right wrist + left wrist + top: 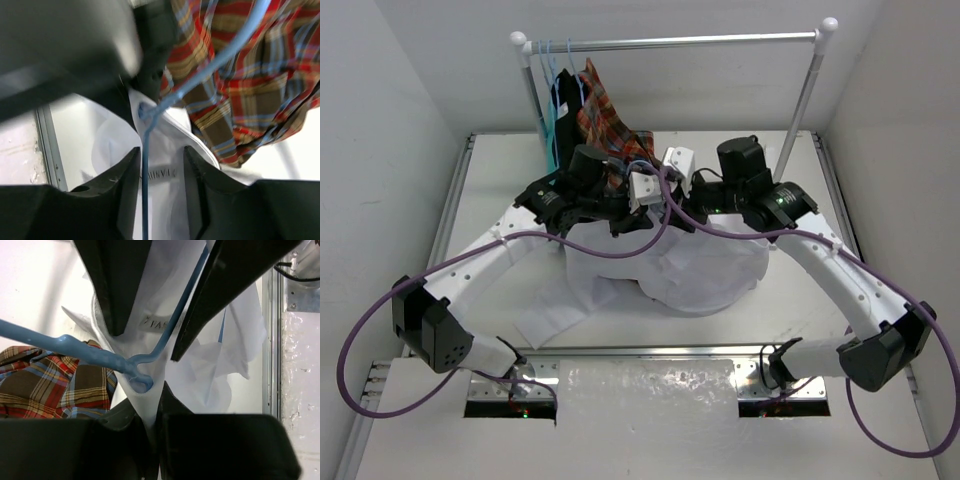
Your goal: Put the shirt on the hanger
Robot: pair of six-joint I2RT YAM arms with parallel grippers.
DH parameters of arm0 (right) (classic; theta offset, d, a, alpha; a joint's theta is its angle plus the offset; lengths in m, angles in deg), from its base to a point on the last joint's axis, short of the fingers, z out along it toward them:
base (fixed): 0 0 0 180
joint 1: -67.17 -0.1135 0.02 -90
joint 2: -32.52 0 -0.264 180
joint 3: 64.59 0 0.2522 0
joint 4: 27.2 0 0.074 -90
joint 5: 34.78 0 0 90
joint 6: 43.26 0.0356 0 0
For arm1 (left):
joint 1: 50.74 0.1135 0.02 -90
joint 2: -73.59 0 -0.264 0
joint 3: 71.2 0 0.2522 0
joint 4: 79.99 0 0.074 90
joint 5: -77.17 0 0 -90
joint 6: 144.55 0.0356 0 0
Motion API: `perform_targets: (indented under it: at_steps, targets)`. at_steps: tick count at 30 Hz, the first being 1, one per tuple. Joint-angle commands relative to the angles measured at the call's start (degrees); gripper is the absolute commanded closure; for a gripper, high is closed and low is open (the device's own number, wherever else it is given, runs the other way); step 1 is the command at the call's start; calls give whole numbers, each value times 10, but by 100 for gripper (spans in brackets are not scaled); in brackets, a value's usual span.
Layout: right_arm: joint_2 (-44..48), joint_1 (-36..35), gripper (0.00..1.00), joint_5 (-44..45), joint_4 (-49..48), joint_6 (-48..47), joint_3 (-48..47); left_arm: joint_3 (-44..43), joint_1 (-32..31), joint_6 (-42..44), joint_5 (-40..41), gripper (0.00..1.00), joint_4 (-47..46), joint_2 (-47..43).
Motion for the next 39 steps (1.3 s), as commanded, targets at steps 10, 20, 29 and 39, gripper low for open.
perform_targets:
  at_steps: [10, 20, 29, 39]
  targets:
    - [28, 14, 100, -25, -29, 5, 47, -1, 4, 30, -51, 100, -29, -37]
    - [129, 99, 100, -51, 24, -7, 86, 8, 60, 88, -15, 77, -1, -46]
    - [159, 99, 100, -54, 65, -15, 66, 37, 60, 95, 0, 64, -31, -45]
    - [192, 105, 100, 61, 168, -39, 2, 47, 60, 129, 32, 80, -8, -60]
